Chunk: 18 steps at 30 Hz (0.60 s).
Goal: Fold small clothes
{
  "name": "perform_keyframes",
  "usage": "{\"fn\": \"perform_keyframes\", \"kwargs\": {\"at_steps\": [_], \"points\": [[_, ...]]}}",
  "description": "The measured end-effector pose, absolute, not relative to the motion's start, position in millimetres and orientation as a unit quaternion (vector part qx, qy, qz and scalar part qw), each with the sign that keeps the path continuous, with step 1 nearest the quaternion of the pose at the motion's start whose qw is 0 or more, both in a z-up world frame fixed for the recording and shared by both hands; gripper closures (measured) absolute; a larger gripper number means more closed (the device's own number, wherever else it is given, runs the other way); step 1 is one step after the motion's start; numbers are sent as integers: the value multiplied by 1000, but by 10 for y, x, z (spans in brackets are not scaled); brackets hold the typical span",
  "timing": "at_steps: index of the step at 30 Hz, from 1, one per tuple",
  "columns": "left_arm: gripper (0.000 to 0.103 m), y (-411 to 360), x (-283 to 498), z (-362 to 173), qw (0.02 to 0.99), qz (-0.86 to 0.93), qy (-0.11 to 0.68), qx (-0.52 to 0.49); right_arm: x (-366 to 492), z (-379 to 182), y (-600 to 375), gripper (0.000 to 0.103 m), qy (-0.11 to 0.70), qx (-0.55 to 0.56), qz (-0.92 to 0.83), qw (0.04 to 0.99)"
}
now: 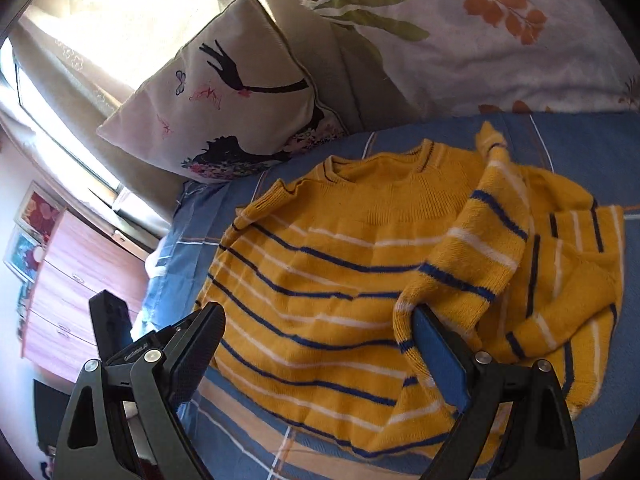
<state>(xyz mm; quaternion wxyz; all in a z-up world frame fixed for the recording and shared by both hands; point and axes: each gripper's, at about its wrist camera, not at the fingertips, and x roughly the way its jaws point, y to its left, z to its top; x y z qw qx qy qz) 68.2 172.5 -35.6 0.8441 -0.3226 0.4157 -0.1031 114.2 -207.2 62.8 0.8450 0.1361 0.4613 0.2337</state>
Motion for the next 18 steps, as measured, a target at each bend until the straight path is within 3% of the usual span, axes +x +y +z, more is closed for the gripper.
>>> {"fn": "perform_keyframes", "kwargs": {"at_steps": [3, 6, 9, 13, 14, 16, 18], "points": [[44, 1776, 651, -404, 842, -119, 401, -341, 1156, 924, -1821, 8, 395, 0, 97, 914], [44, 1838, 637, -439, 839, -142, 391, -351, 1136, 981, -1934, 8, 370, -57, 39, 926], [43, 1822, 648, -436, 843, -150, 385, -345, 1140, 958, -2300, 8, 388, -14, 23, 921], [43, 1712, 635, -399, 854, -146, 385, -316, 1120, 961, -2393, 11, 414, 143, 169, 883], [47, 1693, 622, -389, 856, -150, 384, -312, 1158, 931, -2292, 12, 420, 167, 204, 868], [74, 1670, 596, -383, 858, -156, 383, -306, 1255, 844, -1942, 16, 439, 178, 258, 842], [79, 1675, 592, -386, 857, -159, 382, -308, 1376, 744, -1488, 17, 462, 153, 289, 825]]}}
